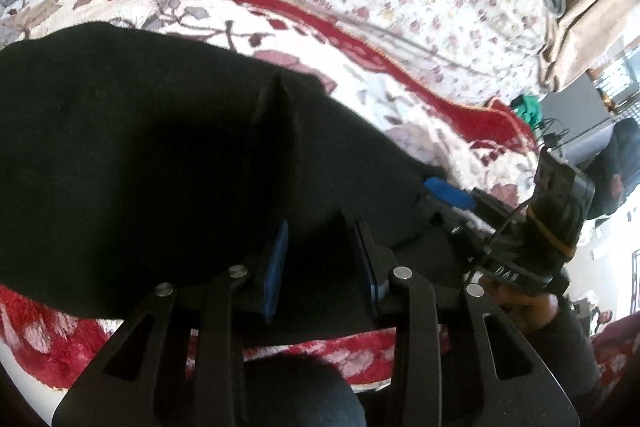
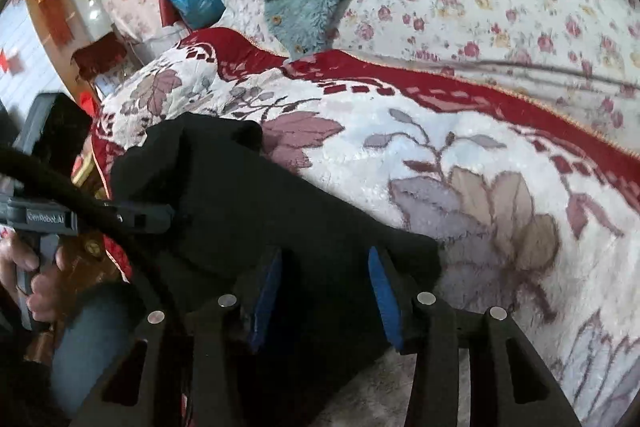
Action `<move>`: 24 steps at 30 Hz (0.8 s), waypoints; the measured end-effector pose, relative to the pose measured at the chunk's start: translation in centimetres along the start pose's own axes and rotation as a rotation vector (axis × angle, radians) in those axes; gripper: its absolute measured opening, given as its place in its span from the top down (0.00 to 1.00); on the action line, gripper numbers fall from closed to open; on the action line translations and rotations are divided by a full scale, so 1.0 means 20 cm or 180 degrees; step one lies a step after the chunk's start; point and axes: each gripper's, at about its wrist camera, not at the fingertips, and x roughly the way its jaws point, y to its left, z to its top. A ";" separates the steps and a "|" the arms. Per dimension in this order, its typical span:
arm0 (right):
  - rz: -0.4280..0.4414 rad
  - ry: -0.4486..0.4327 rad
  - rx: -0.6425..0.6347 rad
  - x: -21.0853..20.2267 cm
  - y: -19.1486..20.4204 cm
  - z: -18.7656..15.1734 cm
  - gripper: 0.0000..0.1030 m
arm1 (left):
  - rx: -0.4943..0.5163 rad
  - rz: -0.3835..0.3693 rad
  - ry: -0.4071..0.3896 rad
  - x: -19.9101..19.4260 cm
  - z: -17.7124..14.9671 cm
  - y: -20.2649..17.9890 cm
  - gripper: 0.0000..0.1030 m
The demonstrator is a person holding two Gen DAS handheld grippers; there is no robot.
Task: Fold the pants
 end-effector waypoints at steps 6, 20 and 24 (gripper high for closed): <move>0.0054 -0.0439 0.0023 -0.24 0.12 -0.03 0.58 | -0.0394 -0.0312 -0.0712 -0.46 -0.14 0.27 0.48; 0.0133 -0.0459 0.0774 -0.28 -0.14 -0.33 0.58 | -0.1995 -0.0100 -0.1124 -0.65 -0.14 1.00 0.29; 0.0150 -0.0434 0.0799 -0.28 -0.15 -0.34 0.58 | -0.2137 -0.0027 -0.1186 -0.59 -0.12 1.04 0.29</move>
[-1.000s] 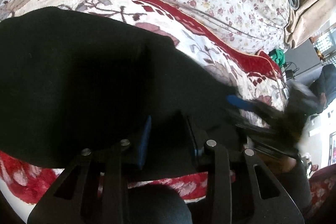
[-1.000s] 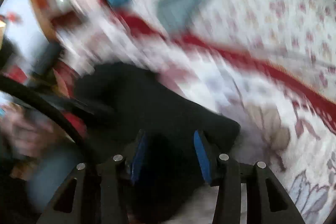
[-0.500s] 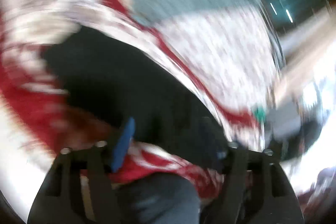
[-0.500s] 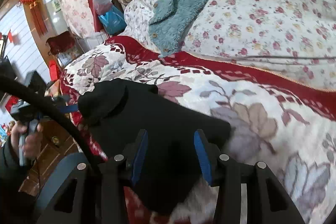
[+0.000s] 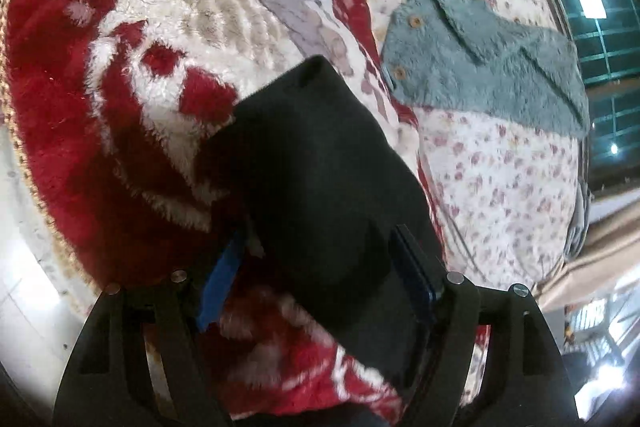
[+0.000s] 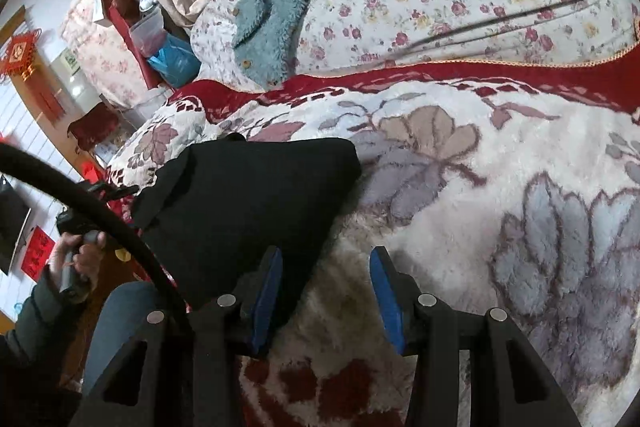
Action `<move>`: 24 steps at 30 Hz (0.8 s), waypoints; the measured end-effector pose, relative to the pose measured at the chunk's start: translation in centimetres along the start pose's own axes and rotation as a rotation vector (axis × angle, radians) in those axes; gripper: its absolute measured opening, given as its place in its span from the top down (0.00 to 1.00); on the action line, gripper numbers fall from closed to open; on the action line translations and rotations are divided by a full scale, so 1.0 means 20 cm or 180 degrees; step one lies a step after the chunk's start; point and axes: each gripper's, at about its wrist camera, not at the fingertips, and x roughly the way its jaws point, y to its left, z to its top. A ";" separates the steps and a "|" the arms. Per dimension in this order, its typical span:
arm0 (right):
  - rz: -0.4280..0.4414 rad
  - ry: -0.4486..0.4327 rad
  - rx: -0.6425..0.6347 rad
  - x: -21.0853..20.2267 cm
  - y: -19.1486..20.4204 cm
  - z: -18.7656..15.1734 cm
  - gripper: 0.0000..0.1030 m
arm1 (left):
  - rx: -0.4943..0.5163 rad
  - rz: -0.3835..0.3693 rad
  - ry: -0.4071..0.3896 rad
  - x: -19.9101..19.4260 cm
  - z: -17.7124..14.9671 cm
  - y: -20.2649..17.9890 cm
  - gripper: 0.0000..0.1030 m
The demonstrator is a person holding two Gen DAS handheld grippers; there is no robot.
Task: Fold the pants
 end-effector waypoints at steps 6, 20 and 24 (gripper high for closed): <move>-0.0013 -0.0004 0.0020 0.01 -0.01 0.00 0.58 | 0.0778 0.0263 -0.0453 -0.02 -0.04 -0.16 0.82; 0.0699 0.0703 0.0315 0.24 0.68 0.72 0.50 | 0.3292 0.1168 -0.1751 -0.01 -0.60 -0.54 0.86; 0.1397 0.1270 0.0541 0.58 0.97 0.87 0.49 | 0.3845 0.1157 -0.1892 0.02 -0.72 -0.64 0.86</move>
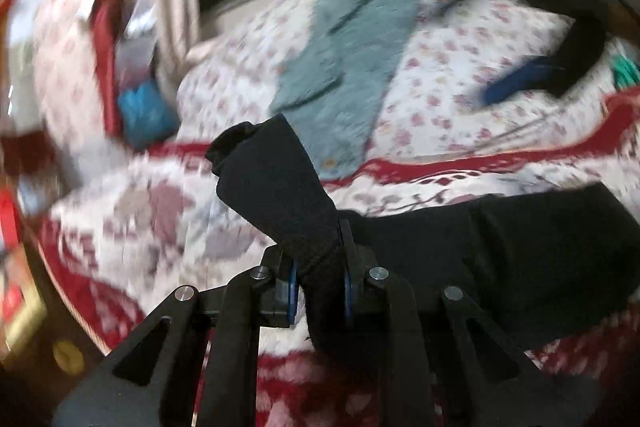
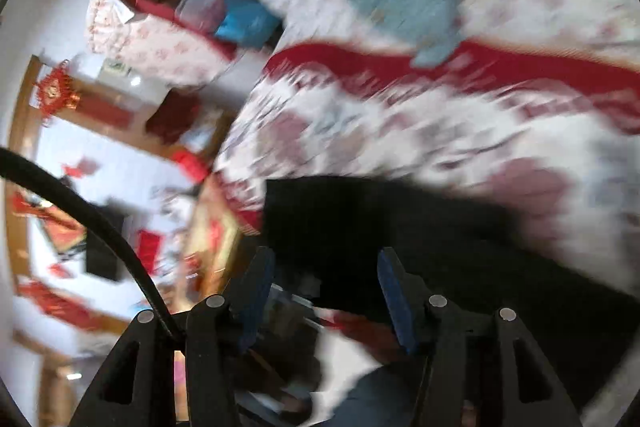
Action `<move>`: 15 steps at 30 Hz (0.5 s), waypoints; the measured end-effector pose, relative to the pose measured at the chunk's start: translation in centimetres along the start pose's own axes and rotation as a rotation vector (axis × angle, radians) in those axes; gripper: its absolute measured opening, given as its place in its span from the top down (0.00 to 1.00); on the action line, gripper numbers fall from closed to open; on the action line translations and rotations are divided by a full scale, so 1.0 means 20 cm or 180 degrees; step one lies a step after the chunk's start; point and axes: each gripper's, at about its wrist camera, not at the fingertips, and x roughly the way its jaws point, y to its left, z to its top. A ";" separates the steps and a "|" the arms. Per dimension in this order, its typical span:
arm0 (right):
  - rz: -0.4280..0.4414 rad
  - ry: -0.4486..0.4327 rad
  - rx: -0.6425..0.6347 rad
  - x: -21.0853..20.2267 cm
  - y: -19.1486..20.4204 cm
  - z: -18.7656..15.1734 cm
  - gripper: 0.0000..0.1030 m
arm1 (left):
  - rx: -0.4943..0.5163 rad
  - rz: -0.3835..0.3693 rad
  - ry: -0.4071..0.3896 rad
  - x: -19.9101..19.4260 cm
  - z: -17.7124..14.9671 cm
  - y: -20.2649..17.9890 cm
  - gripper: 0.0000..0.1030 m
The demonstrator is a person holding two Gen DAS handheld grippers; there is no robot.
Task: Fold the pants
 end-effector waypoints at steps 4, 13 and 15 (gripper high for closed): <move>0.0166 0.0214 -0.0048 0.19 0.08 0.09 0.45 | 0.0366 -0.0080 -0.0199 -0.06 0.02 -0.09 0.86; -0.0997 0.0495 -0.0947 0.33 0.29 0.03 0.43 | 0.0959 -0.0270 -0.0297 -0.13 0.02 -0.22 0.86; -0.1217 0.0487 -0.1099 0.28 0.26 0.01 0.64 | 0.1015 -0.0336 -0.0254 -0.14 0.03 -0.24 0.86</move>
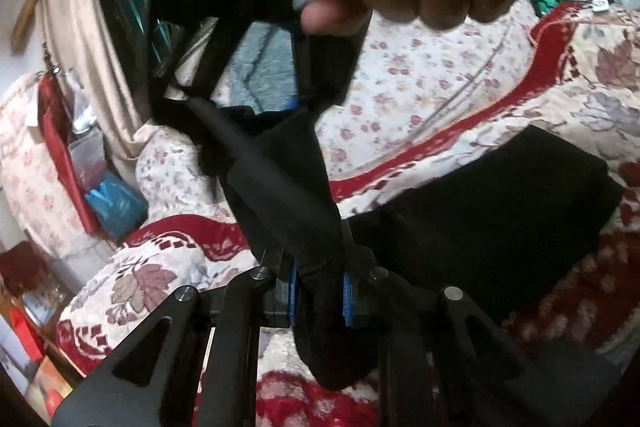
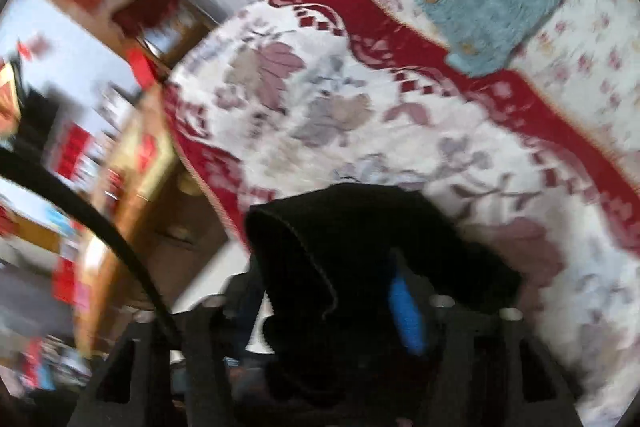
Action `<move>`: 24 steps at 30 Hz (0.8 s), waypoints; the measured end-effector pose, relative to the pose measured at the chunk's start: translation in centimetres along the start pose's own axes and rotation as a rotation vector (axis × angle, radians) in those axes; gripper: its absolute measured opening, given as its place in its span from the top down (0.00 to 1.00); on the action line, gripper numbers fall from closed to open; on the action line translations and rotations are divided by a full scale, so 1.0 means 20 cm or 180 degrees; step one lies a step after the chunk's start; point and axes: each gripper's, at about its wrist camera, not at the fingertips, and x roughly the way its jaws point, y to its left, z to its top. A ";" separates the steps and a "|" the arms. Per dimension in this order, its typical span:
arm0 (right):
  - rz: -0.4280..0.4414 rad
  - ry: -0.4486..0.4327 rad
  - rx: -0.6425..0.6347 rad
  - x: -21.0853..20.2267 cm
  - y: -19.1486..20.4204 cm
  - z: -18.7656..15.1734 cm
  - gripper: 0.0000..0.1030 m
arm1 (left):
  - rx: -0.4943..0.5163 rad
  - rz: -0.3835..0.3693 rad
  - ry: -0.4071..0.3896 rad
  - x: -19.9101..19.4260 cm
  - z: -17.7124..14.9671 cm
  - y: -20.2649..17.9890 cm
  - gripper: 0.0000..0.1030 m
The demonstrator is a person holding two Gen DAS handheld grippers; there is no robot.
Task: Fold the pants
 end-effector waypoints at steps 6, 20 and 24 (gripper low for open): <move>-0.0044 -0.0088 0.0453 -0.20 -0.33 -0.21 0.85 | 0.0390 -0.0273 0.0003 -0.11 0.11 -0.22 0.86; 0.0109 -0.0306 0.1826 -0.26 -1.21 -0.84 0.72 | 0.1244 -0.1142 0.0250 -0.19 0.31 -0.80 0.86; -0.0047 -0.0393 0.1751 -0.35 -1.17 -0.89 0.67 | 0.0361 -0.1601 0.0512 -0.18 0.40 -0.56 0.86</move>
